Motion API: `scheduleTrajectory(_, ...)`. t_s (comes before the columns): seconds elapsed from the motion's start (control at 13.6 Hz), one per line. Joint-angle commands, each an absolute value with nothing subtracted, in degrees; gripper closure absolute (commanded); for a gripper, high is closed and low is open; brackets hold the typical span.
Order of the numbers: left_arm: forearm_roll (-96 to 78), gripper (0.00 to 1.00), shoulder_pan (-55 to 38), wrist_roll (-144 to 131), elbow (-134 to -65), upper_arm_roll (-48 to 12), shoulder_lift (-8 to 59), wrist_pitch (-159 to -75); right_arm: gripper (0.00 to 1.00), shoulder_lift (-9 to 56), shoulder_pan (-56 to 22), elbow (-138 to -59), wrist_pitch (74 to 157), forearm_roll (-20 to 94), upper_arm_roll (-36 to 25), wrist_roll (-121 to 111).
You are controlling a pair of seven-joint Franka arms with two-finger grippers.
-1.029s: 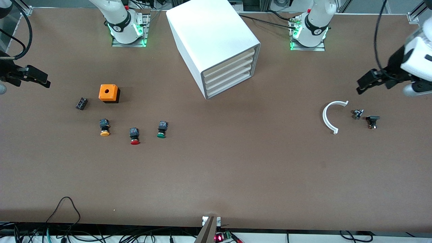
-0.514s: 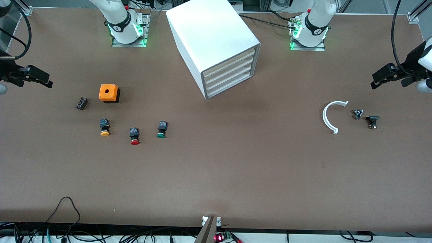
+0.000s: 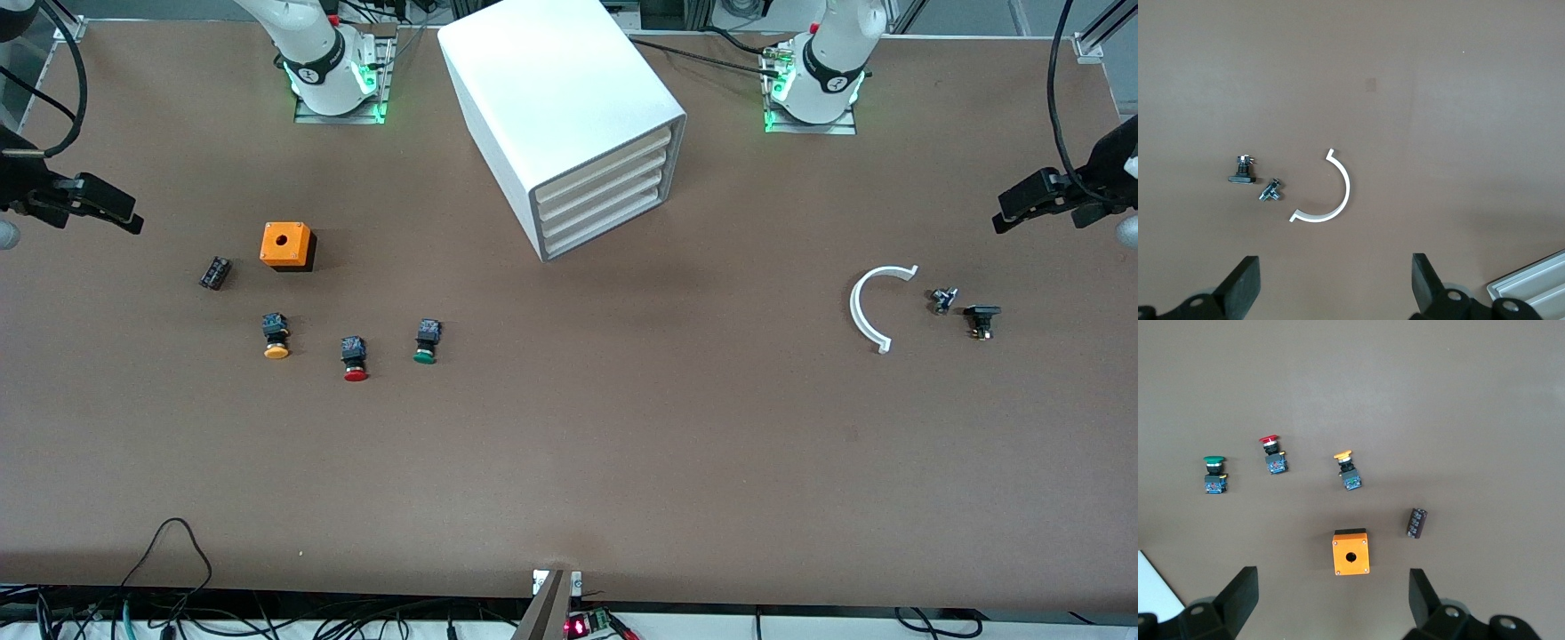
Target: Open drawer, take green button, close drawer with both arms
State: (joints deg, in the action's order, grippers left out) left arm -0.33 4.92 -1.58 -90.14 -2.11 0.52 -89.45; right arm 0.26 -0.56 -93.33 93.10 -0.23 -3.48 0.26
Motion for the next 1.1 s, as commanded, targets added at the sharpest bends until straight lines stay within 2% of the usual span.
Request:
scheduleTrajectory(0.0,-1.1,0.00,5.1,0.4,-88.1,-2.2,1.4,-88.2,0.00,-0.1,0.4,-90.3,88.8,0.0,-2.5,-4.0)
scheduleTrajectory(0.15,-1.1,0.00,5.3,0.5,-87.9,-2.2,1.6,-88.2,0.00,-1.3,0.4,-90.7,83.8,0.0,-2.6,-3.2)
scheduleTrajectory(1.03,-1.3,0.00,5.1,0.3,-87.7,-2.4,1.8,-88.3,0.00,-1.7,0.4,-90.9,86.4,-0.1,-2.6,-3.1)
